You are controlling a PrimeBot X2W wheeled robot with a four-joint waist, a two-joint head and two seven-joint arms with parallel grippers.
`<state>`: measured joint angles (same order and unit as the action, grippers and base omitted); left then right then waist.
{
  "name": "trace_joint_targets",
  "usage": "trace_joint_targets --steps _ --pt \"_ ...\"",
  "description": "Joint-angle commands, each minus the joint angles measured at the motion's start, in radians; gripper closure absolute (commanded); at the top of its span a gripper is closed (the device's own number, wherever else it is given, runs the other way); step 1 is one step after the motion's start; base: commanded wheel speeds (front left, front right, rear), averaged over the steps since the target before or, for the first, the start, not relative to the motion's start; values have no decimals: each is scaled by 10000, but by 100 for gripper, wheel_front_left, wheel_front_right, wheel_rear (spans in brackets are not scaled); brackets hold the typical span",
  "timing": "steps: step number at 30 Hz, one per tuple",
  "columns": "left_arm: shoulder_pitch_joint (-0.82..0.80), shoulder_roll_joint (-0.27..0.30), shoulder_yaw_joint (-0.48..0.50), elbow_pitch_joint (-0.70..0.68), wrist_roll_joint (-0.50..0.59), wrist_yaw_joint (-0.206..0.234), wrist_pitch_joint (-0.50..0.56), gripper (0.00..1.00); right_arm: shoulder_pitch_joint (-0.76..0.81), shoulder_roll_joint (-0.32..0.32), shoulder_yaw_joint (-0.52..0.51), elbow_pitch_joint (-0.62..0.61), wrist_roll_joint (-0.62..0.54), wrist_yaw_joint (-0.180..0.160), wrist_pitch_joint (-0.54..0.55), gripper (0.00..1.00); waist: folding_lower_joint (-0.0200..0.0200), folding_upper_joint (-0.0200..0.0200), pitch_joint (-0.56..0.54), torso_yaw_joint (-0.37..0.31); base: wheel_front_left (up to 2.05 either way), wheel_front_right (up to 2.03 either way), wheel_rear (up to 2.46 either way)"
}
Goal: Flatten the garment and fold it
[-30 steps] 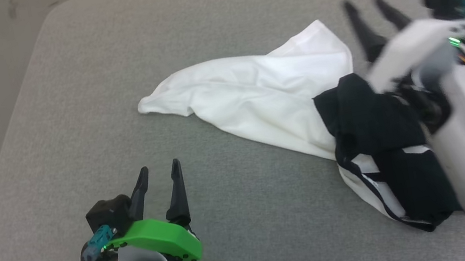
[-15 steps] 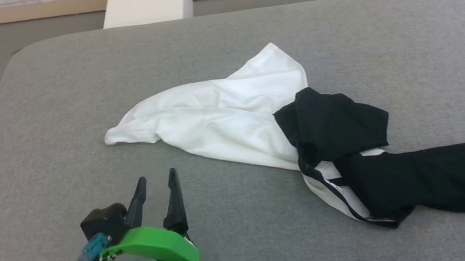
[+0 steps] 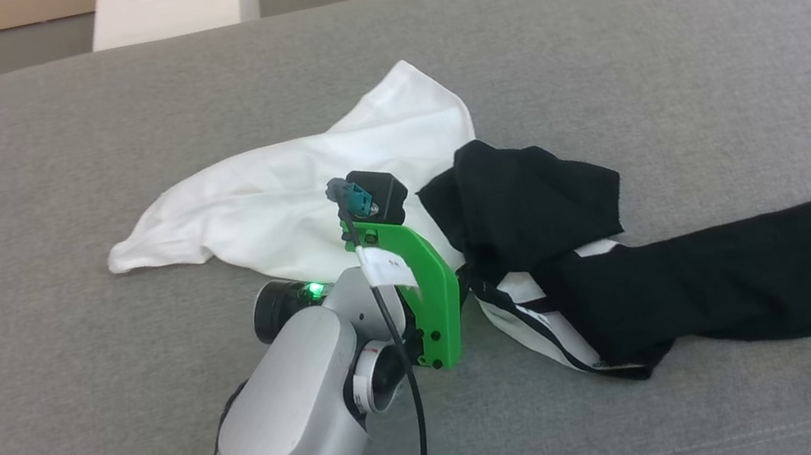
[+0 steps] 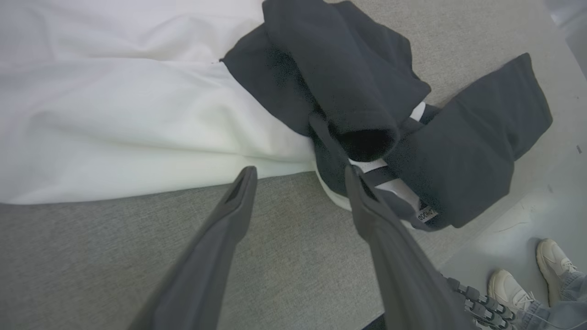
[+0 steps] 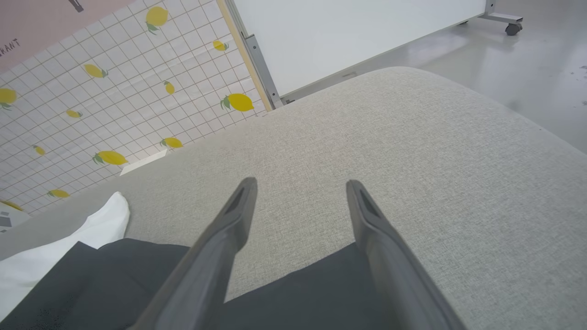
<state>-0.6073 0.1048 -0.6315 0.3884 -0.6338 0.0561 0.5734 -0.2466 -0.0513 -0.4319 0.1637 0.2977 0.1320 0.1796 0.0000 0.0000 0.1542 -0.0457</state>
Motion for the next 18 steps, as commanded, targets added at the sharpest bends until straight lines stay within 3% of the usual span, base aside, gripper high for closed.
trace_joint_targets --steps 1,10,15,18 --pt "-161 35 -1 61 36 123 234 0 5 9 -1 29 58 -13 -122 0 0 0 280 -317 0 0 0" --pt "-128 -174 175 -134 -238 375 -70 0 12 10 -156 299 107 -13 -410 0 0 0 595 -546 0 0 0" --pt "-424 186 504 -616 57 836 -365 0 -74 10 -27 465 123 -13 -495 0 0 0 608 -456 0 0 0" --pt "-446 231 569 -1040 4 896 -325 0 -70 10 12 571 95 -13 -527 0 0 0 562 -311 0 0 0"
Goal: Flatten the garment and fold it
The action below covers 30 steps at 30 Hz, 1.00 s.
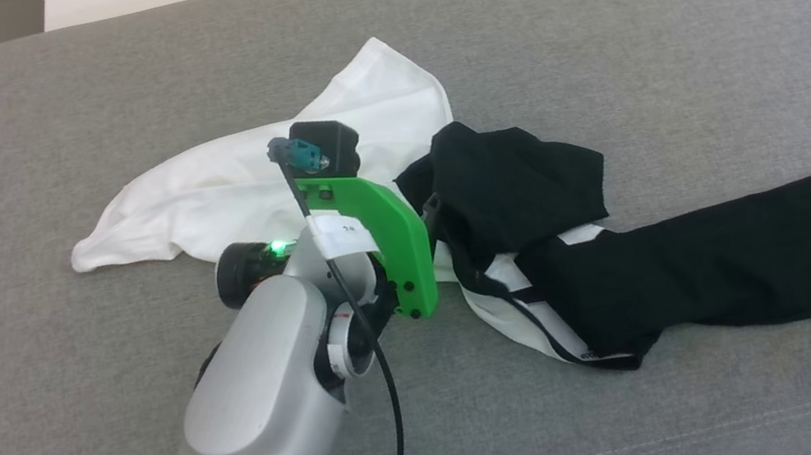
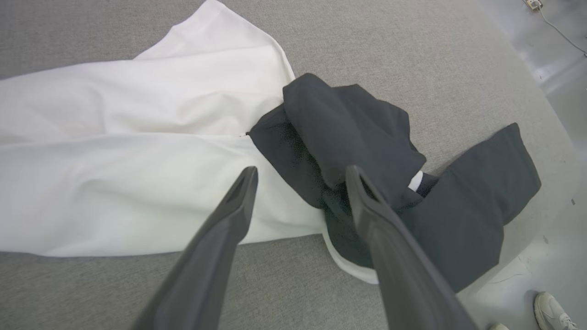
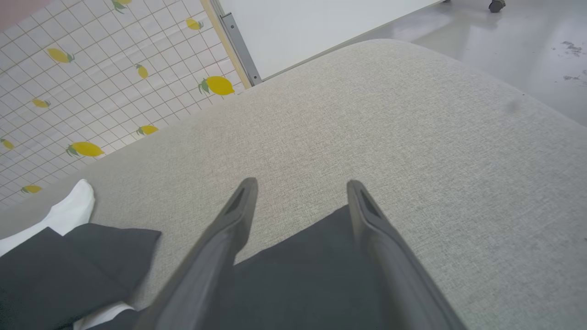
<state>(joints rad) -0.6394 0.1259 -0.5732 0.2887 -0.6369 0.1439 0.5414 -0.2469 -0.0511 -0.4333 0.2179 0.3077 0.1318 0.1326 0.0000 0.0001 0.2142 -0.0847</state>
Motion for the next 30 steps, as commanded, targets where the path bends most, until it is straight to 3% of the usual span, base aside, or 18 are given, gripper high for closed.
trace_joint_targets --steps 1,6,15,16,18,26,30 --pt "-113 17 -78 -187 39 -5 45 0 -71 8 49 74 -14 -11 -60 0 0 -1 -53 123 0 0 0" --pt "112 -82 -668 -276 27 -140 651 0 -189 8 207 228 73 -11 -89 0 0 -1 -56 203 0 0 0" --pt "299 -396 -1242 821 -164 -374 864 0 -205 8 299 299 89 -11 -151 0 0 -1 35 0 0 0 0" --pt "292 -407 -1256 914 -160 -362 844 47 -177 8 290 308 86 -11 -161 0 0 -1 29 -17 0 0 0" --pt "281 -436 -1139 1042 -202 -289 610 100 -105 8 272 333 94 -11 -178 0 0 -1 13 -39 0 0 0" --pt "184 -498 834 182 -1459 -98 -1070 100 129 8 57 440 26 -11 -196 0 0 -1 -284 380 0 0 0" --pt "510 -207 2114 -650 -1977 258 -1929 100 165 8 119 503 5 -11 -165 0 0 -1 -574 738 0 0 0"
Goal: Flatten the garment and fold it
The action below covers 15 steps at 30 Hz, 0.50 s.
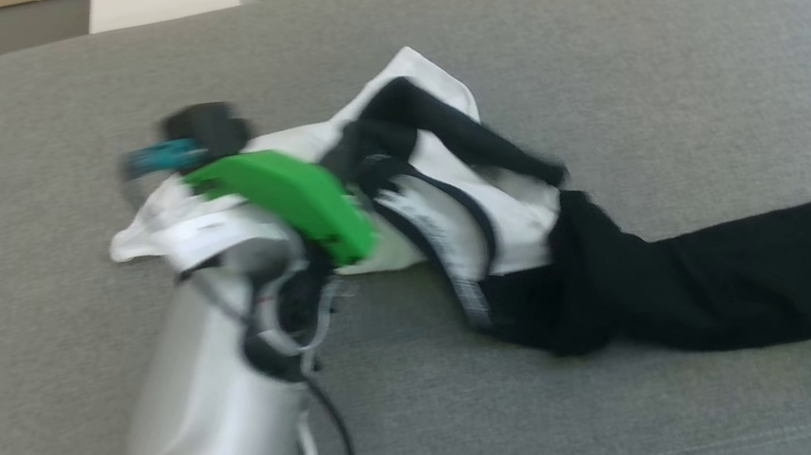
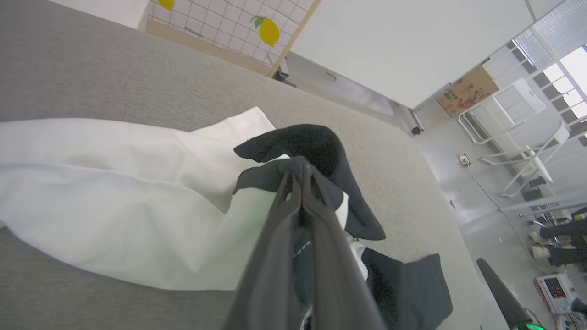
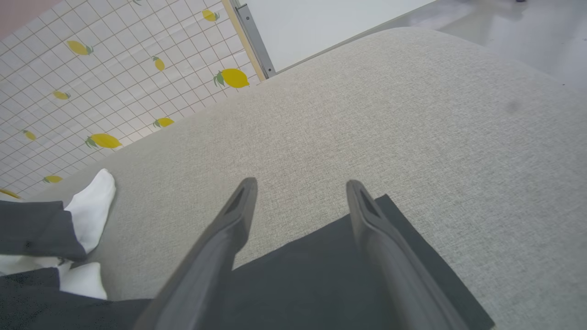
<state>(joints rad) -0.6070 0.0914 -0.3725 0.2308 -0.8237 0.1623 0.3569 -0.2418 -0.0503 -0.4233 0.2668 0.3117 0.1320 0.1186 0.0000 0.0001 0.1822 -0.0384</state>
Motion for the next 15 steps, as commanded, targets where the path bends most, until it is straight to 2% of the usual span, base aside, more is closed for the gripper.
trace_joint_targets --steps 1,3,7,9,11,15 --pt "439 301 422 -286 -176 256 -255 100 137 1 39 24 -59 -13 -14 0 0 -1 -328 385 0 0 0" --pt "1025 411 1068 -638 -490 560 -576 100 167 1 53 36 -75 -13 2 0 0 -1 -435 566 0 0 0" --pt "3036 805 2564 -1020 -961 1544 -1221 100 194 1 175 6 -70 -13 63 0 0 -1 -529 868 0 0 0" --pt "4029 765 3115 -1061 -1266 1902 -1373 100 203 1 204 -27 -74 -13 86 0 0 -1 -524 997 0 0 0" --pt "4841 793 3180 -963 -1361 2133 -1188 100 220 1 205 -62 -101 -13 111 0 0 -1 -505 1122 0 0 0" --pt "5673 658 2939 -815 -1597 2221 -665 100 202 1 236 -53 -83 -13 132 0 0 -1 -471 1275 0 0 0"
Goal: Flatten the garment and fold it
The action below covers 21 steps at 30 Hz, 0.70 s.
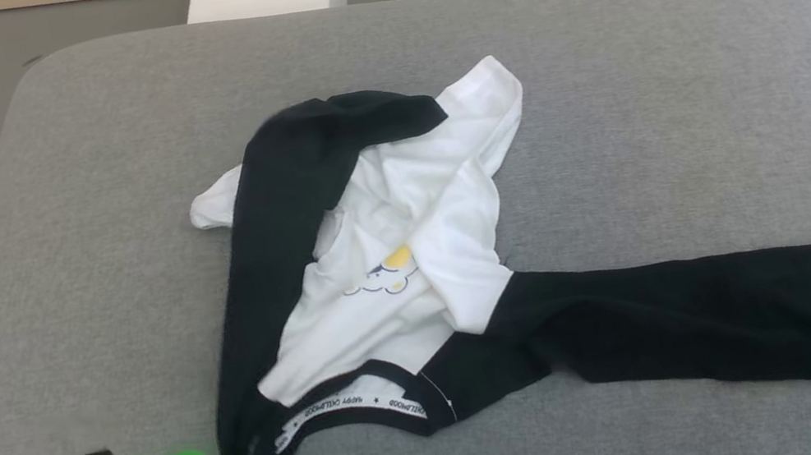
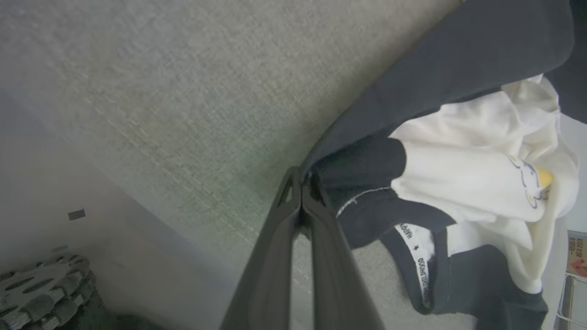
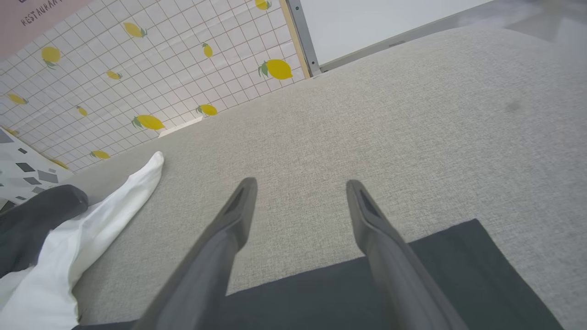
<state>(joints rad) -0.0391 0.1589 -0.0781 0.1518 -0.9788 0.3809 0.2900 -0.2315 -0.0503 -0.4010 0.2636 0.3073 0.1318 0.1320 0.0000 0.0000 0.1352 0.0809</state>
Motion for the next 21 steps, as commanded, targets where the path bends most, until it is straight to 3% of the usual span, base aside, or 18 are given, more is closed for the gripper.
trace_joint_targets --steps 1,2,3,6,10,12,14,17,19,21 --pt "57 4 -54 2 -46 26 71 100 91 1 41 2 -16 -11 -8 0 0 0 1 105 0 0 0" --pt "41 -4 -53 -53 -47 -13 36 81 87 1 60 20 -2 -11 -18 0 0 0 5 123 0 0 0" --pt "-39 -11 -22 -208 -23 -72 -86 0 83 1 90 45 23 -11 -26 0 0 0 2 143 0 0 0" --pt "-474 373 -28 -617 359 -249 -363 0 79 1 133 93 55 -11 -51 0 0 0 -2 167 0 0 0" --pt "-1565 1399 -555 -1211 1613 -626 -636 0 61 1 203 147 111 -11 -87 0 0 0 90 136 0 0 0" --pt "-2174 1891 -1137 -1281 2267 -916 -408 0 57 1 235 148 136 -11 -80 0 0 0 185 108 0 0 0" --pt "-3108 2354 -2014 -975 2975 -1488 67 0 21 1 240 108 133 -11 -60 0 0 0 369 60 0 0 0" --pt "-4091 2680 -3047 -134 3713 -2148 750 0 -77 1 280 -1 100 -11 4 0 0 0 681 -68 0 0 0" --pt "-4797 2571 -3519 680 3944 -2539 1031 0 -209 1 290 -112 101 -11 39 0 0 0 975 -206 0 0 0" --pt "-5267 2479 -3719 1496 4061 -2660 1233 0 -310 1 316 -212 88 -11 83 0 0 0 1259 -377 0 0 0"
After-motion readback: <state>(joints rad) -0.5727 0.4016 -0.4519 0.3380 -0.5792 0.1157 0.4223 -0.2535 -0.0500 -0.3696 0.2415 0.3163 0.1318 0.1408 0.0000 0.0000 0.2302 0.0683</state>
